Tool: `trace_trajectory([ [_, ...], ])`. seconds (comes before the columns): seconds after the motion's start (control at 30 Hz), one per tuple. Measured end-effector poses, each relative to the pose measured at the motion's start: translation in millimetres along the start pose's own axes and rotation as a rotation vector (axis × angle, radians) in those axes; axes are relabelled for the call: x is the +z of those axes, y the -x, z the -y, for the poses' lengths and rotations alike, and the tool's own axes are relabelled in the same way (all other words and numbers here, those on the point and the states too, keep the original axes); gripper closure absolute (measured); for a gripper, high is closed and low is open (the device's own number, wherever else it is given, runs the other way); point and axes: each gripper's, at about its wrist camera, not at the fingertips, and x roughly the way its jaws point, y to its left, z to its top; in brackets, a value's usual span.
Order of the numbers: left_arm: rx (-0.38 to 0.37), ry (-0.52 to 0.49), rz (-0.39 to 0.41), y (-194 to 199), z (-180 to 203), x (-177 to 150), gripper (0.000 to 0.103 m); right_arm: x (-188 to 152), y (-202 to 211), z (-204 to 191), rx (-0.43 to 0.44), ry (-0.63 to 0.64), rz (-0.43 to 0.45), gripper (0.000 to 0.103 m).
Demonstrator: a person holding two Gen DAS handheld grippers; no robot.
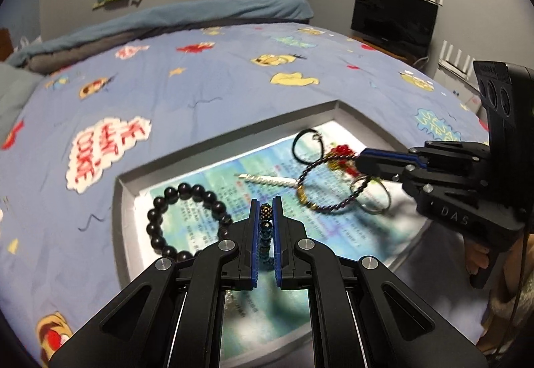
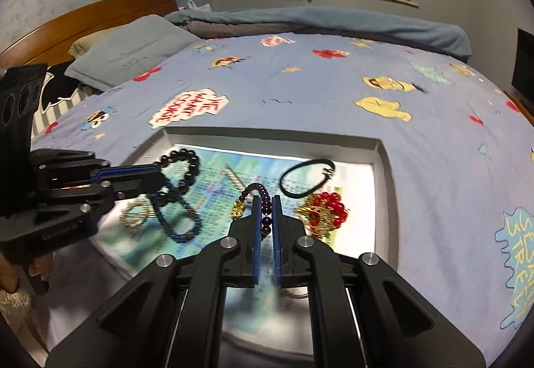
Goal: Organize jewelry
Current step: 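Carry both bead bracelets over the grey tray and lower them inside, then open both grippers to release the bracelets in the tray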
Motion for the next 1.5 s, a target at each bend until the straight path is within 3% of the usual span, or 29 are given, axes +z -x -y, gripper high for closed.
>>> trace_trajectory([
  [0.33, -0.019, -0.009, -0.103, -26.0, -1.0, -26.7, 0.095, -7.2, -22.6, 3.7, -0.008, -0.008, -0.065, 0.097],
  [0.43, -0.03, -0.005, -0.1, -25.7, 0.9, -26.9, 0.095, -7.9, -26.8, 1.6, -0.011, -0.002, -0.073, 0.097],
  [0.83, 0.049, -0.028, -0.092, -22.6, 0.6, -27.4, 0.095, -7.7, -20.3, 1.6, -0.026, 0.004, -0.055, 0.096],
  [0.97, 0.073, -0.021, -0.083, -19.7, -0.5, -25.0, 0.095, -8.0, -13.9, 2.1, -0.029, -0.001, -0.041, 0.085],
  [1.07, 0.092, -0.011, -0.068, -14.4, -2.7, -23.1, 0.095, -7.0, -8.7, 2.7, -0.029, -0.007, -0.028, 0.084],
  [1.17, 0.118, 0.005, -0.05, -8.0, -5.3, -20.9, 0.085, -6.8, -3.1, 2.7, -0.033, -0.009, -0.018, 0.083],
  [1.2, 0.132, 0.006, -0.043, -5.8, -5.6, -20.8, 0.079, -7.1, -1.6, 3.0, -0.034, -0.011, -0.014, 0.08],
  [1.33, 0.175, 0.018, -0.025, 2.2, -8.7, -19.8, 0.069, -8.2, 6.1, 2.9, -0.043, -0.015, -0.003, 0.072],
  [1.43, 0.207, 0.04, -0.01, 8.0, -12.5, -20.0, 0.049, -10.1, 10.7, 2.6, -0.047, -0.018, -0.004, 0.054],
  [1.5, 0.222, 0.059, 0.007, 14.0, -15.4, -19.9, 0.036, -10.9, 15.9, 2.7, -0.054, -0.025, 0.004, 0.037],
])
